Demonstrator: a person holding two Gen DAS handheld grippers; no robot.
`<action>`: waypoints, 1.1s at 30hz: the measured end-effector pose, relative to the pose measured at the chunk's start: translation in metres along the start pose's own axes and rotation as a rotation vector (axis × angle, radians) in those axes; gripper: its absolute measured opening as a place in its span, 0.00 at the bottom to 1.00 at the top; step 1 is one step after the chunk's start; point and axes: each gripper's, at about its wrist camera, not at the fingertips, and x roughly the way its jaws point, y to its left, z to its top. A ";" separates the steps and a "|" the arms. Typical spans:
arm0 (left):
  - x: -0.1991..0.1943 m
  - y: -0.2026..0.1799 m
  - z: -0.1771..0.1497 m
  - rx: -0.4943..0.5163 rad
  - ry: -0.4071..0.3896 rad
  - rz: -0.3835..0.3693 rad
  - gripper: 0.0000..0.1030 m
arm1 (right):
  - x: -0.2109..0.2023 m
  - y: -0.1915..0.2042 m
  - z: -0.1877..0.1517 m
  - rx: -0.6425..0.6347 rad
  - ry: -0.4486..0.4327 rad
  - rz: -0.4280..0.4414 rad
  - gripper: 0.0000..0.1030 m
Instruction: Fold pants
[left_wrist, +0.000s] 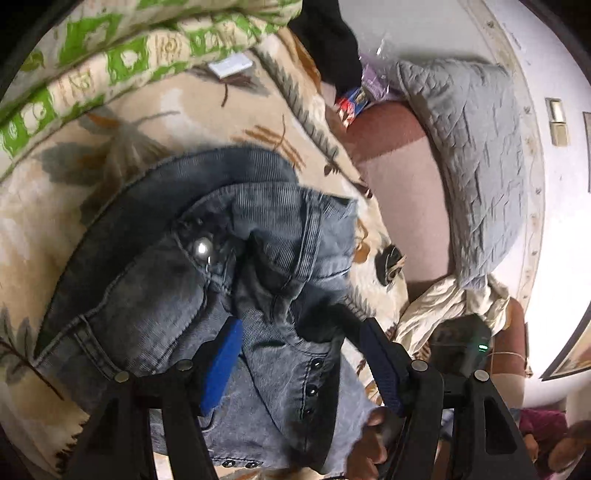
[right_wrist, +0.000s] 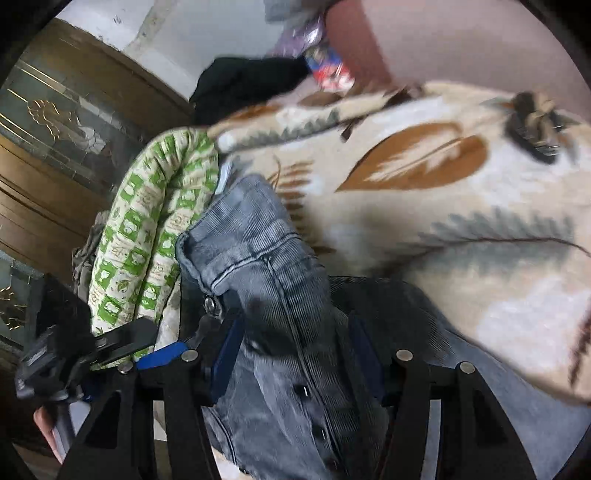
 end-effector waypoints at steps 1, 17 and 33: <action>-0.005 0.002 -0.001 0.001 -0.012 0.000 0.67 | 0.003 0.003 -0.001 -0.001 0.001 0.002 0.47; -0.051 0.056 -0.003 -0.099 -0.087 0.014 0.74 | 0.015 0.112 -0.133 -0.304 0.043 -0.024 0.14; -0.056 0.082 -0.018 -0.091 -0.159 0.205 0.13 | -0.024 0.076 -0.155 -0.251 -0.054 -0.083 0.47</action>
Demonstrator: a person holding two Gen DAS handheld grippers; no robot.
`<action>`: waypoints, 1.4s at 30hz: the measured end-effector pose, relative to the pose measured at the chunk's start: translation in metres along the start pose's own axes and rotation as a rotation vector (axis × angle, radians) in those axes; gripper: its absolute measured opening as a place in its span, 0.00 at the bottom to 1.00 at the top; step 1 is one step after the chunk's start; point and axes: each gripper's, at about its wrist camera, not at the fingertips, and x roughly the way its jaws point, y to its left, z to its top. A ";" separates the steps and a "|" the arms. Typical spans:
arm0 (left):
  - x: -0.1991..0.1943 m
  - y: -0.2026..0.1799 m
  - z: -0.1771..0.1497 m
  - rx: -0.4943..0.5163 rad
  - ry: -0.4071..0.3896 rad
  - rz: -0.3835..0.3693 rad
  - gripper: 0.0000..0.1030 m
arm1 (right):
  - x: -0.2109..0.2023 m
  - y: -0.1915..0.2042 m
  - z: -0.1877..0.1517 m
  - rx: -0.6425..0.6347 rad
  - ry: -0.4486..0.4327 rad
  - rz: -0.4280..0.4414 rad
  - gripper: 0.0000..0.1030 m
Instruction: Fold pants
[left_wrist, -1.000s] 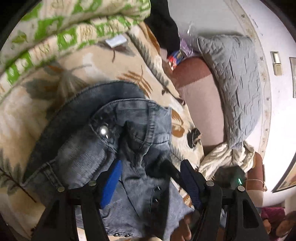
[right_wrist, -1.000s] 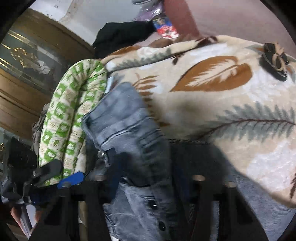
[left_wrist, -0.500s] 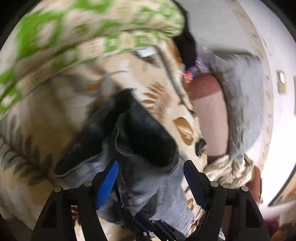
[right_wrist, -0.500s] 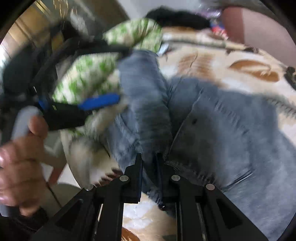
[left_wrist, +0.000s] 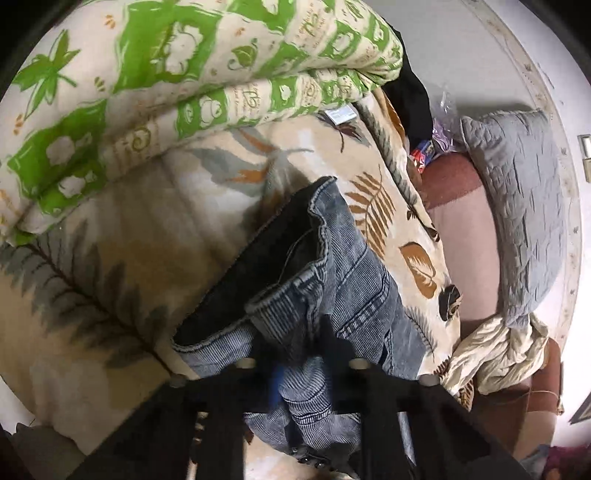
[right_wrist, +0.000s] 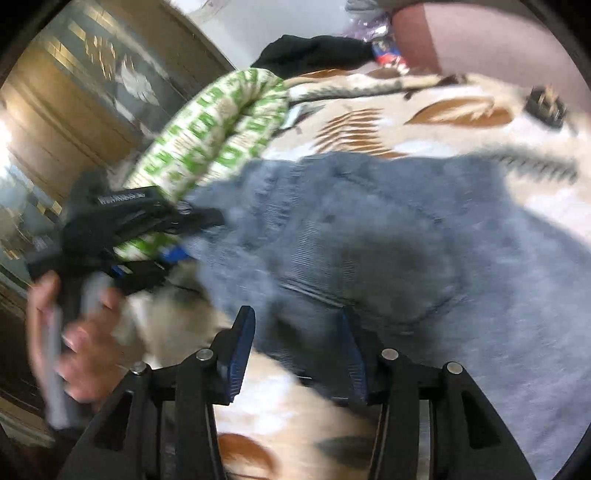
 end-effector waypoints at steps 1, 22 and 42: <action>0.000 0.001 0.001 -0.005 -0.005 0.005 0.09 | 0.005 -0.001 -0.003 -0.028 0.022 -0.010 0.47; -0.026 0.027 -0.015 -0.016 -0.075 0.005 0.36 | -0.003 0.009 -0.035 0.019 0.000 0.012 0.29; -0.040 0.003 -0.068 0.163 -0.143 0.040 0.66 | -0.102 -0.063 -0.075 0.365 -0.194 0.011 0.62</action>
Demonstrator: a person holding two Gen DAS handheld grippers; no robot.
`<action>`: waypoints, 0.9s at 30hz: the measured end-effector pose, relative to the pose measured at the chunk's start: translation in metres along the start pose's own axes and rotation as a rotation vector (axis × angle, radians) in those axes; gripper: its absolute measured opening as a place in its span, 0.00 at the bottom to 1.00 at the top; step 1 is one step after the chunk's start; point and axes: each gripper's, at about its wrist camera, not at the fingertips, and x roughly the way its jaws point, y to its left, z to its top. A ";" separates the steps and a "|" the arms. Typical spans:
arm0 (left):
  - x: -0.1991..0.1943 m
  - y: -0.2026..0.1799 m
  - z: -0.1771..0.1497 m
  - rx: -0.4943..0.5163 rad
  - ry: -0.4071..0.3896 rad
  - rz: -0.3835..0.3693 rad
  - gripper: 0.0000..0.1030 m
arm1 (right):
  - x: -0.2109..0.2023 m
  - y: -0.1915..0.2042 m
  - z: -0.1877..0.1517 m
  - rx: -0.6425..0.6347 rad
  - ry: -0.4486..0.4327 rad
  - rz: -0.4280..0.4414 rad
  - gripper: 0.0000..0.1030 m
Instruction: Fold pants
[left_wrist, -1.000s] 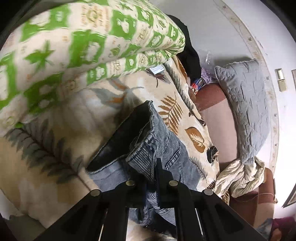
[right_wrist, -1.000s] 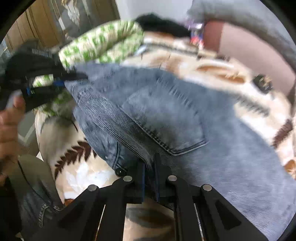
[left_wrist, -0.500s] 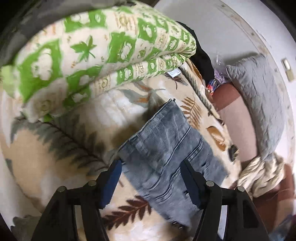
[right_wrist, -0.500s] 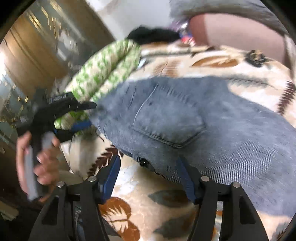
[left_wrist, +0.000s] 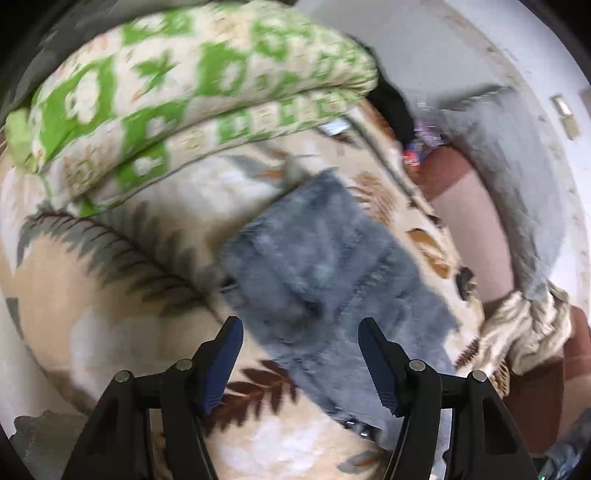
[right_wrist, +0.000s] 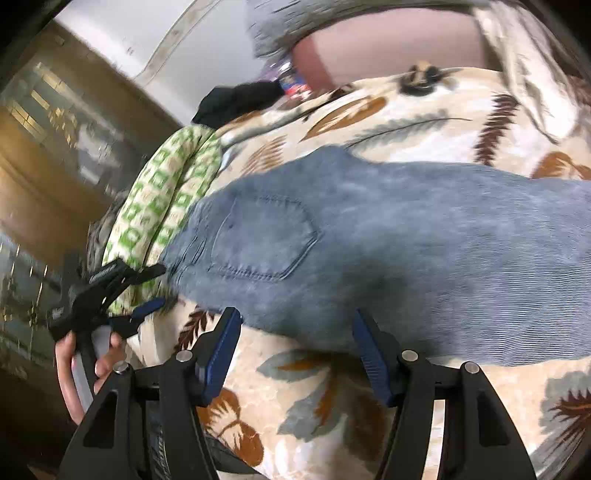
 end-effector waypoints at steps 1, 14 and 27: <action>-0.002 -0.006 -0.002 0.011 0.001 -0.014 0.66 | -0.006 -0.005 0.004 0.014 -0.016 -0.002 0.62; 0.007 -0.185 -0.112 0.396 0.186 -0.243 0.67 | -0.125 -0.143 0.041 0.344 -0.158 -0.135 0.73; 0.065 -0.212 -0.218 0.435 0.396 -0.329 0.67 | -0.175 -0.277 0.032 0.545 -0.174 -0.219 0.73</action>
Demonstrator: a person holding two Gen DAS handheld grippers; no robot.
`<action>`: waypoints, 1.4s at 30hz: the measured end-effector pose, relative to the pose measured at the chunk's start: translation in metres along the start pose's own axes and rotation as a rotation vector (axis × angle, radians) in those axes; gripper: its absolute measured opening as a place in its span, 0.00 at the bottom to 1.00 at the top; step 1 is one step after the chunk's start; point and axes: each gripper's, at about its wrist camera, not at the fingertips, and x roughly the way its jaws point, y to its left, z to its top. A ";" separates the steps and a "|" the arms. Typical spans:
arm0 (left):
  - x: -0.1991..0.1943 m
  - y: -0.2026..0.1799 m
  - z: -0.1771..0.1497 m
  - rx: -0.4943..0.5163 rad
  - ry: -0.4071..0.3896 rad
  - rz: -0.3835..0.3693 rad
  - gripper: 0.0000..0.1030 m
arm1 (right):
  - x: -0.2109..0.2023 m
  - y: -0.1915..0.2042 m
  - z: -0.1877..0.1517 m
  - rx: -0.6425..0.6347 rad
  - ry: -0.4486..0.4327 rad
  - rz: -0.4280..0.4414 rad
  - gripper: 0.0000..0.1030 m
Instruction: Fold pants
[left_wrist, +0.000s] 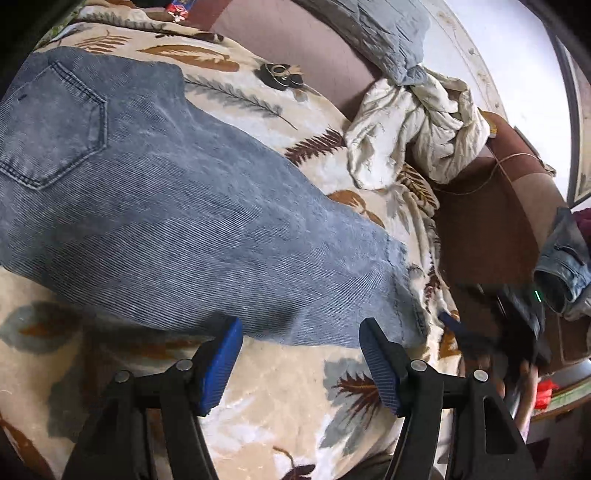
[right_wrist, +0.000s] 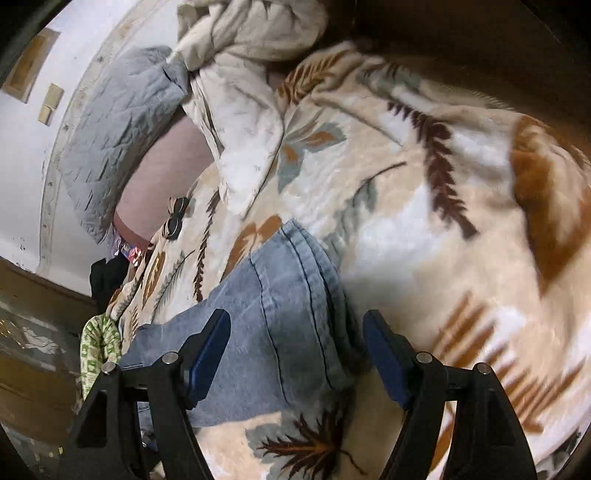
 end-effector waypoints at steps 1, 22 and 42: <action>0.001 -0.001 -0.001 -0.003 0.012 -0.008 0.67 | 0.010 0.004 0.012 -0.013 0.043 0.006 0.73; 0.123 -0.090 -0.030 -0.245 0.284 -0.153 0.65 | 0.047 -0.044 0.015 0.046 0.215 -0.002 0.33; 0.143 -0.078 -0.009 -0.401 0.249 -0.043 0.10 | 0.052 -0.045 0.015 0.083 0.231 0.051 0.17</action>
